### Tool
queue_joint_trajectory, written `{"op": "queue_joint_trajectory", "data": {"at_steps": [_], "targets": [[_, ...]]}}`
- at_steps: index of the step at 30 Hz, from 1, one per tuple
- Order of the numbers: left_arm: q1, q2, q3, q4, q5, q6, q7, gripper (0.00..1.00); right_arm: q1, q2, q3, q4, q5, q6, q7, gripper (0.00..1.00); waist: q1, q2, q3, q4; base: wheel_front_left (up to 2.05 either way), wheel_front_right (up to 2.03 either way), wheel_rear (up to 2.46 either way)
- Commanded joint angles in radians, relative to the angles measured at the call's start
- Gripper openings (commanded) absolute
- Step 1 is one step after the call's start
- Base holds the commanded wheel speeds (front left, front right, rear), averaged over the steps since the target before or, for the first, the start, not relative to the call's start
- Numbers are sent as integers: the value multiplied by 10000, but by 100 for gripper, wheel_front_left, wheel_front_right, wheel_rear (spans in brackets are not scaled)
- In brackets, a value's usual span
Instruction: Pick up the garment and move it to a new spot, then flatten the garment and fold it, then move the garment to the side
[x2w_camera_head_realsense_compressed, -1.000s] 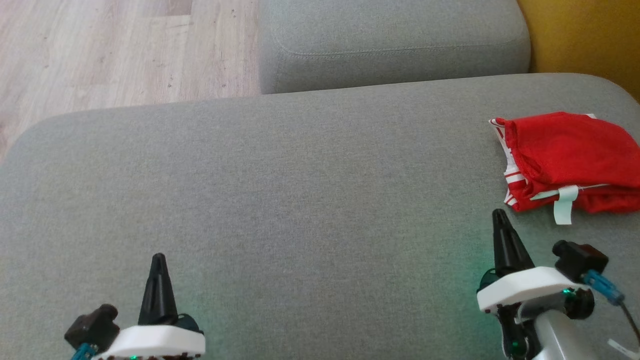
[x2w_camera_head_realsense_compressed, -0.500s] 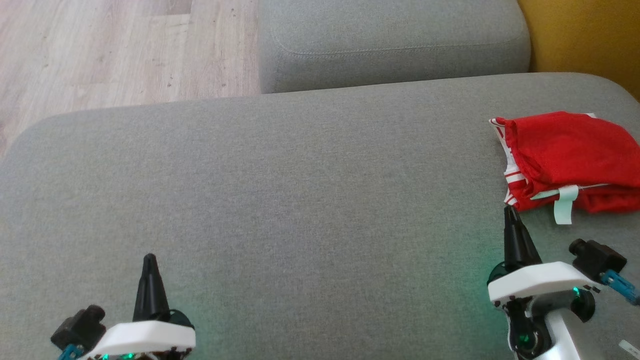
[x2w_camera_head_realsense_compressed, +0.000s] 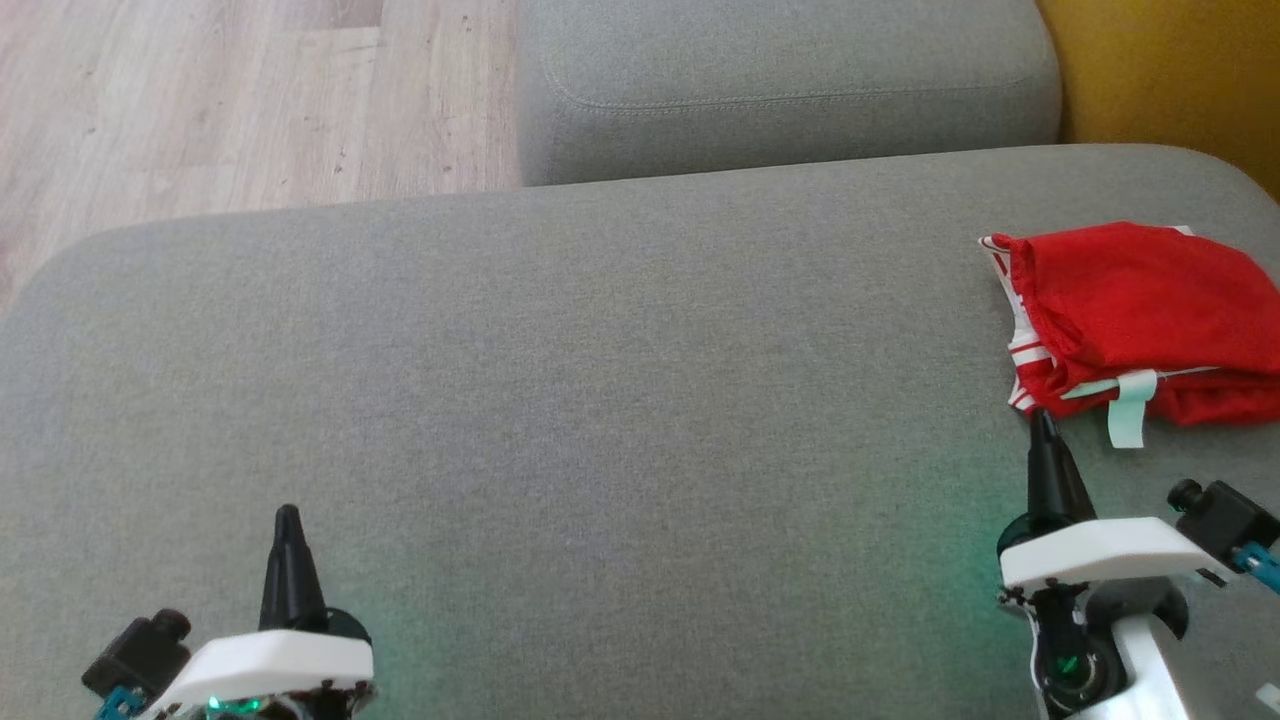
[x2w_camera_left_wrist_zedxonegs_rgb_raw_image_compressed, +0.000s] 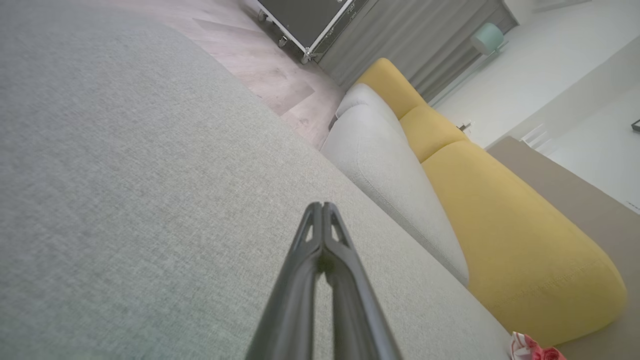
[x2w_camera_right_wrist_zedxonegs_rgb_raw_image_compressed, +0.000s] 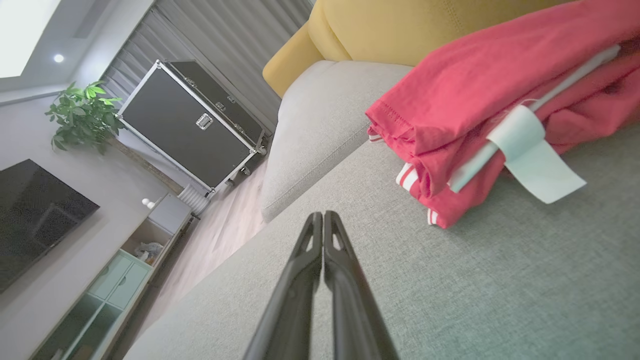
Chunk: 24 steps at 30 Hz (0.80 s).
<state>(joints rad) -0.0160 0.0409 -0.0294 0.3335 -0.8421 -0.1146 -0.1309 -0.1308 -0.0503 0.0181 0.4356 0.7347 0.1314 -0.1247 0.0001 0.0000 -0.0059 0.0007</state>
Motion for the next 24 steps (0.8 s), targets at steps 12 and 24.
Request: {"op": "queue_joint_trajectory", "data": {"at_steps": [12, 24], "targets": [[-552, 42, 407, -440, -1263, -67, 401, 0, -213, -19, -199, -617, 1451, -3, 380, 0, 0, 0, 14, -1, 0, 0, 0], [-616, 50, 585, -516, -2376, -83, 756, 0, -136, -15, -394, -841, 2718, -4, 728, 0, 0, 0, 27, -2, 0, 0, 0]]}}
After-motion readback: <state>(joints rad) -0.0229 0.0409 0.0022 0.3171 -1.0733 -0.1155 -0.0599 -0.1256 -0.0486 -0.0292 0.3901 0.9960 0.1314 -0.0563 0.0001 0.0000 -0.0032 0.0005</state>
